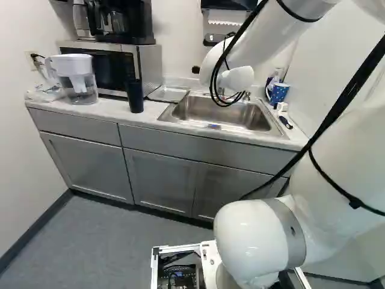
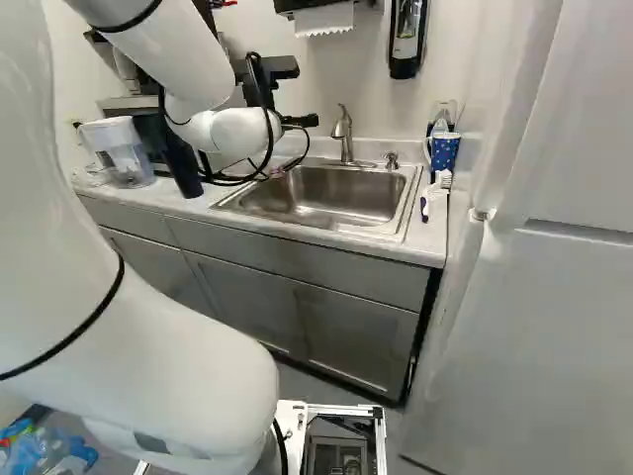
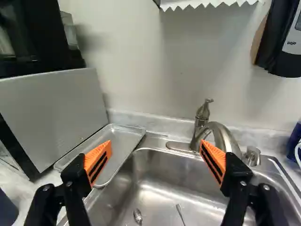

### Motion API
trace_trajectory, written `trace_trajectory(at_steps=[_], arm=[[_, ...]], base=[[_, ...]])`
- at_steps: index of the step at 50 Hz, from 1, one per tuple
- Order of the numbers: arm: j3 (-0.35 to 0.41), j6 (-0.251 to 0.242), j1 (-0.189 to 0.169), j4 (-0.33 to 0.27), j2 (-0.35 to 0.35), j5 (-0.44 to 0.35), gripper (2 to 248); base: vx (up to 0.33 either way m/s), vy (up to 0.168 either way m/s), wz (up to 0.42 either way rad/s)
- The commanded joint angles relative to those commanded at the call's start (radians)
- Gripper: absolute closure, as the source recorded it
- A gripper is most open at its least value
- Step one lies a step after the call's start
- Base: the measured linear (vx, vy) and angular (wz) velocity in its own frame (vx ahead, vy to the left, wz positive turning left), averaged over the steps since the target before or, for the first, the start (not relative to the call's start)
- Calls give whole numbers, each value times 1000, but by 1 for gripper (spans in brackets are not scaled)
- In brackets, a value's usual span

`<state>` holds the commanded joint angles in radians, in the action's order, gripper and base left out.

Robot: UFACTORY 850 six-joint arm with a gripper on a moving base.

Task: Rinse the cup and place it in the tray

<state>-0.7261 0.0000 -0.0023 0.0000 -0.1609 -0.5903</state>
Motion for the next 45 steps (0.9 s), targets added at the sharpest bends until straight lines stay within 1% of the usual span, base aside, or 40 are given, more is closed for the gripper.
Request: trace_trajectory(at_steps=[10, 35, 45], arm=[[0, 0, 0, 0, 0, 0, 3], [0, 0, 0, 0, 1, 0, 3], [-21, 0, 0, 0, 22, 0, 3]], base=[[67, -59, 4], [0, 0, 0], [0, 0, 0]])
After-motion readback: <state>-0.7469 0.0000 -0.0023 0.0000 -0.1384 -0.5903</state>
